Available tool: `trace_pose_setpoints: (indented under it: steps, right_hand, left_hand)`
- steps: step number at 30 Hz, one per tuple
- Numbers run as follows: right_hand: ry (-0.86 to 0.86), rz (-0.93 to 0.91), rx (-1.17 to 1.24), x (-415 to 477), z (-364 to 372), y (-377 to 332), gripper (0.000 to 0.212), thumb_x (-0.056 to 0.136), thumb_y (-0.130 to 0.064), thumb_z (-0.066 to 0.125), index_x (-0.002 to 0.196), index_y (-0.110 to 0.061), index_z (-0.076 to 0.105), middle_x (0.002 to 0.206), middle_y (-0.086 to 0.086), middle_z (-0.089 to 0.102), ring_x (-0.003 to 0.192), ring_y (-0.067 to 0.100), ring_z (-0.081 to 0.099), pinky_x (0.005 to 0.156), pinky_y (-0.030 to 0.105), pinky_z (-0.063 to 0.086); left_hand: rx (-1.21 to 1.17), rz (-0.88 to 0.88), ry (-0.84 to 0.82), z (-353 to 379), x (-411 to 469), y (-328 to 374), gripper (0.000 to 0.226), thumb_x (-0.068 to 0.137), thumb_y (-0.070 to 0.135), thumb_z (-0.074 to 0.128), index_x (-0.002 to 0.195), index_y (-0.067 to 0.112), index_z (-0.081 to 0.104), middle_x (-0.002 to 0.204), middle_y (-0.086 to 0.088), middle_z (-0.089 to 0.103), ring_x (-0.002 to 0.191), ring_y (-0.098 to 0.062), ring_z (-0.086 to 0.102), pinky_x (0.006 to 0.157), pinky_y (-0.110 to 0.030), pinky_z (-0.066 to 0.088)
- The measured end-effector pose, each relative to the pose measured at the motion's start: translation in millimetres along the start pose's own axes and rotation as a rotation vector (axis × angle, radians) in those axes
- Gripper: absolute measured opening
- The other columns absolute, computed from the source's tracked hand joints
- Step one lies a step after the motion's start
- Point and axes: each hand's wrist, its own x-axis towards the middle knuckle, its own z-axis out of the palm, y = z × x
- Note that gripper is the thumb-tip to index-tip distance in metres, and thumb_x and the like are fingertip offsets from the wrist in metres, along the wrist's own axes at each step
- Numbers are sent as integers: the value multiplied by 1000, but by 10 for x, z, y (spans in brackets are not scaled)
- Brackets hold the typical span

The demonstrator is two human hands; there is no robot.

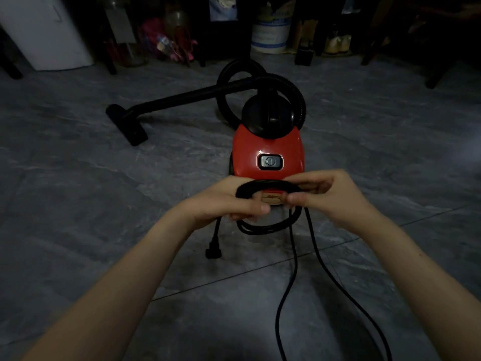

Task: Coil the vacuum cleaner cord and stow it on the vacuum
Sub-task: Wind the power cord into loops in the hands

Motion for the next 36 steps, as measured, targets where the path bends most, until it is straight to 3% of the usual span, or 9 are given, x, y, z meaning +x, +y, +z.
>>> trace_pose_setpoints:
  steps: [5, 8, 11, 14, 17, 24, 28, 32, 36]
  right_hand:
    - [120, 33, 314, 31, -51, 151, 35, 64, -24, 80, 97, -14, 77, 82, 7, 75, 75, 17, 69, 71, 25, 56]
    - [187, 51, 415, 33, -14, 163, 23, 72, -14, 71, 94, -12, 77, 78, 6, 72, 76, 23, 69, 77, 37, 59]
    - [251, 75, 486, 44, 9, 177, 20, 81, -4, 62, 96, -6, 75, 78, 7, 70, 71, 16, 68, 85, 45, 58]
    - [285, 116, 541, 50, 44, 174, 19, 80, -3, 62, 95, -4, 74, 78, 7, 70, 70, 13, 65, 80, 40, 59]
    - [275, 151, 474, 54, 38, 168, 24, 75, -5, 68, 98, -6, 74, 82, 8, 73, 73, 15, 67, 78, 38, 60]
    - [91, 206, 296, 64, 154, 201, 18, 86, 2, 61, 100, -9, 64, 79, -1, 68, 77, 14, 67, 73, 29, 56]
    - [145, 167, 516, 65, 198, 191, 17, 88, 1, 53, 103, -4, 60, 73, 2, 58, 70, 15, 61, 81, 35, 55]
    - [184, 187, 830, 112, 154, 183, 39, 73, -10, 71, 110, -9, 57, 78, 4, 59, 67, 14, 59, 84, 36, 56]
    - [210, 204, 857, 124, 107, 179, 16, 78, -15, 67, 87, -16, 54, 79, 4, 58, 68, 14, 58, 85, 35, 54]
  left_hand:
    - [-257, 0, 18, -25, -40, -59, 23, 91, 26, 49, 97, 10, 64, 81, -4, 67, 93, -24, 63, 91, -34, 49]
    - [-575, -14, 4, 13, -75, -74, 28, 92, 24, 47, 97, 12, 72, 89, -9, 72, 99, -28, 67, 89, -33, 52]
    - [-495, 19, -39, 4, -80, -96, 26, 85, 21, 62, 110, 12, 66, 97, -4, 70, 105, -29, 64, 93, -35, 49]
    - [-370, -10, 67, 30, -39, -105, 38, 75, 20, 72, 109, 10, 57, 91, -3, 62, 96, -24, 64, 96, -40, 49]
    - [-283, 11, 294, 71, 27, -78, 7, 86, 9, 64, 92, 11, 60, 76, -5, 56, 77, -18, 61, 79, -29, 54]
    - [-794, 110, 447, 134, 118, 22, 18, 84, 12, 57, 75, 10, 73, 61, 2, 58, 53, -6, 52, 72, -27, 58]
    - [-790, 100, 371, 52, 103, -37, 8, 89, 11, 54, 89, 7, 60, 63, 1, 47, 49, -7, 45, 68, -28, 57]
    - [-716, 93, 238, -3, 64, -138, 6, 87, 8, 52, 81, 9, 54, 58, 1, 41, 50, -9, 41, 63, -27, 50]
    - [-751, 36, 169, -41, 32, -185, 16, 87, 17, 50, 79, 5, 56, 58, -2, 43, 53, -13, 44, 68, -29, 51]
